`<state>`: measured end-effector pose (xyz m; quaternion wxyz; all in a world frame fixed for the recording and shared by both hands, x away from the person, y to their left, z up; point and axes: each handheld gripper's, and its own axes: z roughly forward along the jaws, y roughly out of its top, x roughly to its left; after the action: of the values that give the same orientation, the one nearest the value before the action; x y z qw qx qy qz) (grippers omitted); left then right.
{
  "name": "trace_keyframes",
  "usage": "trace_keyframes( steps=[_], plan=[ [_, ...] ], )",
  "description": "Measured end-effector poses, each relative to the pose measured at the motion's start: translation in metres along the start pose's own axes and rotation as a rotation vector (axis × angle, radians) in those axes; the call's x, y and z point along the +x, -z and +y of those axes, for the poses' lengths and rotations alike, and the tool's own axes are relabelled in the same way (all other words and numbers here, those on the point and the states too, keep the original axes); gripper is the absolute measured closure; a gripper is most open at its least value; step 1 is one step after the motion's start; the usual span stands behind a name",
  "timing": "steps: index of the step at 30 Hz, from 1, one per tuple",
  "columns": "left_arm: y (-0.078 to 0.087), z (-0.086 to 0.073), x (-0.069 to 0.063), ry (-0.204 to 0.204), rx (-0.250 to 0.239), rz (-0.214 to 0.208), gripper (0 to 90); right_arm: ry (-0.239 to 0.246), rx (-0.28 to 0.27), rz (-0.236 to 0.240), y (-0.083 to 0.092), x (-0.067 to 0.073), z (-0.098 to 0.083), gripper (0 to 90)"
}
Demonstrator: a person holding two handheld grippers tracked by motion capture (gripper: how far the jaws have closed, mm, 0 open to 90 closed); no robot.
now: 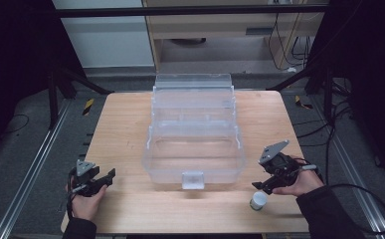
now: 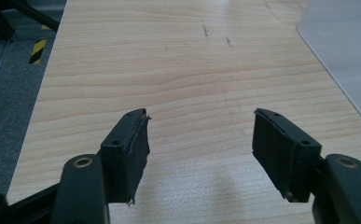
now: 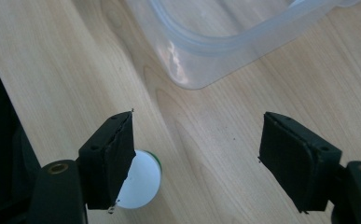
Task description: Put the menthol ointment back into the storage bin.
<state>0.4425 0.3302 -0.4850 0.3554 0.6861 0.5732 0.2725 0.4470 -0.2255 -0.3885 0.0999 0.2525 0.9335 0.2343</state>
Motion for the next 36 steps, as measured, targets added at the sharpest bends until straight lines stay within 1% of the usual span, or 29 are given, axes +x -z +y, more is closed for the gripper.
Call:
trace_keyframes(
  steps=[6,7,8,9,10,11,15,16,17,18,20,23,24,26,28,31,32,33,34,36],
  plan=[
    [0.000,0.000,0.000,-0.004,0.002,0.001,36.1,0.038,0.041,0.020,-0.001,0.005,0.000,27.4],
    [0.000,0.000,0.000,-0.004,0.002,0.001,36.1,0.038,0.041,0.020,-0.001,0.005,0.000,27.4],
    [0.000,0.000,-0.001,-0.005,0.002,0.002,36.1,0.051,0.056,0.030,-0.001,0.006,0.000,27.6],
    [0.000,0.000,-0.001,-0.005,0.002,0.002,36.1,0.051,0.056,0.030,-0.001,0.006,0.000,27.6],
    [0.000,0.000,-0.001,-0.005,0.002,0.002,36.1,0.064,0.073,0.041,-0.002,0.010,0.000,28.2],
    [0.000,0.000,-0.001,-0.005,0.002,0.002,36.2,0.064,0.073,0.041,-0.002,0.010,0.000,28.2],
    [0.000,0.000,-0.001,-0.008,0.003,0.003,36.2,0.107,0.100,0.061,-0.004,0.015,0.000,29.5],
    [0.000,0.000,-0.001,-0.010,0.005,0.003,36.2,0.125,0.113,0.069,-0.005,0.017,0.000,29.9],
    [0.000,0.000,-0.001,-0.010,0.005,0.003,36.2,0.125,0.113,0.069,-0.005,0.017,0.000,29.9],
    [0.000,0.000,-0.001,-0.011,0.004,0.003,36.2,0.132,0.127,0.072,-0.007,0.019,0.000,29.9],
    [0.000,0.000,-0.001,-0.011,0.005,0.003,36.3,0.139,0.137,0.074,-0.008,0.020,-0.001,30.1],
    [0.000,0.000,-0.001,-0.013,0.005,0.004,36.5,0.154,0.141,0.078,-0.009,0.021,-0.001,30.9],
    [0.001,0.001,-0.001,-0.013,0.005,0.004,36.7,0.163,0.152,0.089,-0.010,0.022,-0.002,31.2],
    [0.001,0.001,-0.001,-0.012,0.005,0.005,36.8,0.163,0.157,0.091,-0.011,0.022,-0.002,31.3],
    [0.001,0.001,-0.001,-0.013,0.005,0.006,36.8,0.177,0.173,0.107,-0.013,0.023,-0.004,32.7],
    [0.001,0.001,-0.001,-0.013,0.005,0.006,36.8,0.183,0.179,0.112,-0.014,0.024,-0.005,33.7],
    [0.000,0.001,-0.001,-0.014,0.007,0.004,36.9,0.194,0.189,0.120,-0.016,0.025,-0.006,35.2],
    [0.000,0.001,-0.001,-0.014,0.007,0.004,36.8,0.194,0.189,0.120,-0.016,0.025,-0.006,35.2],
    [0.000,0.000,-0.001,-0.016,0.007,0.004,36.8,0.206,0.191,0.125,-0.016,0.025,-0.006,35.6],
    [0.000,0.000,-0.001,-0.017,0.007,0.005,36.9,0.218,0.208,0.129,-0.018,0.026,-0.007,36.1]
  ],
)
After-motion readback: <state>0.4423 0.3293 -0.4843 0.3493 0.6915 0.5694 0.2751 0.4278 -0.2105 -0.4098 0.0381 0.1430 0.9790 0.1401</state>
